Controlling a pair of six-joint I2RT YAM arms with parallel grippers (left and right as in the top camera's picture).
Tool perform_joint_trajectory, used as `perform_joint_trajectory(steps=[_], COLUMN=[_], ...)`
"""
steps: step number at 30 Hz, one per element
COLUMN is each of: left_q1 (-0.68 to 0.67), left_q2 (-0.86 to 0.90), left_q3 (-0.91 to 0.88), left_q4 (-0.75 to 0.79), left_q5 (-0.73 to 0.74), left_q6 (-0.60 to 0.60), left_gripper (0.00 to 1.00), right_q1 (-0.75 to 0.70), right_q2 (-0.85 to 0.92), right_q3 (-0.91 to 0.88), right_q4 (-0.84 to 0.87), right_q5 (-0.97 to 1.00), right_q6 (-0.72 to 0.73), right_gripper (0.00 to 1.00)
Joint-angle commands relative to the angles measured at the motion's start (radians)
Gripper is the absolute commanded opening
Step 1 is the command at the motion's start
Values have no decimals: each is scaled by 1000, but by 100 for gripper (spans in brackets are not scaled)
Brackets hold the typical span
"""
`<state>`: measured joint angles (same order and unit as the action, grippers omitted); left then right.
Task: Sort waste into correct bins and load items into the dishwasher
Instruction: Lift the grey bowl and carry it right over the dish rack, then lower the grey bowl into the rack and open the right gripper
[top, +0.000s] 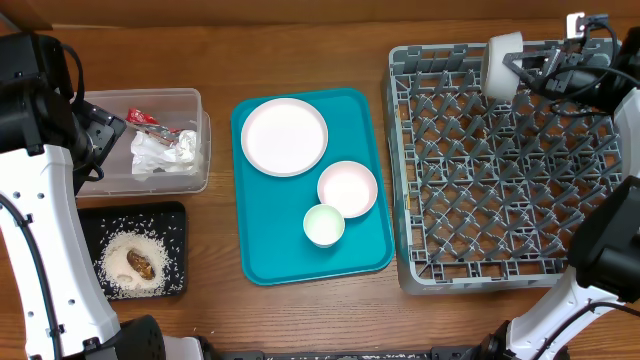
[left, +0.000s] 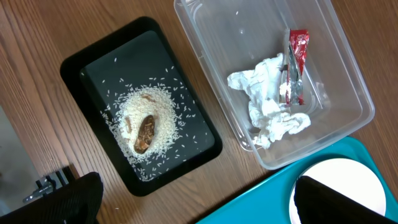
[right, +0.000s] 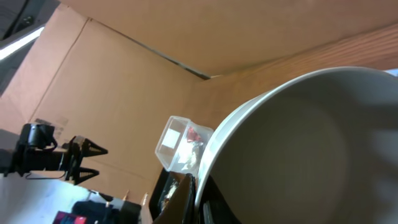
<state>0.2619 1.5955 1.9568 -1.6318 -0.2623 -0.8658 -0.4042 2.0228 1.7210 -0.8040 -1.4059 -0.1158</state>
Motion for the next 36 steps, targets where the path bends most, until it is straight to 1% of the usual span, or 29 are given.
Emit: perform_joint_trajectory(steps=[1, 4, 8, 20, 24, 36], left_q1=[0, 0, 0, 0, 0, 0], left_q2=[3, 3, 3, 3, 3, 3], left_q3=[4, 4, 4, 4, 4, 4], left_q4=[-2, -2, -2, -2, -2, -2], left_q5=[-2, -2, -2, -2, -2, -2], left_q6=[-18, -17, -17, -18, -18, -17], left_gripper=[100, 100, 100, 100, 100, 100], right_q1=[4, 6, 22, 91, 95, 96], right_q2=[10, 26, 53, 65, 65, 65], right_q3=[-16, -16, -16, -16, -16, -18], right_q4=[11, 27, 42, 82, 64, 24], right_q5=[-31, 29, 29, 30, 142, 160], right_q6=[-11, 71, 155, 288, 385, 406], right_gripper=[4, 4, 4, 4, 4, 4])
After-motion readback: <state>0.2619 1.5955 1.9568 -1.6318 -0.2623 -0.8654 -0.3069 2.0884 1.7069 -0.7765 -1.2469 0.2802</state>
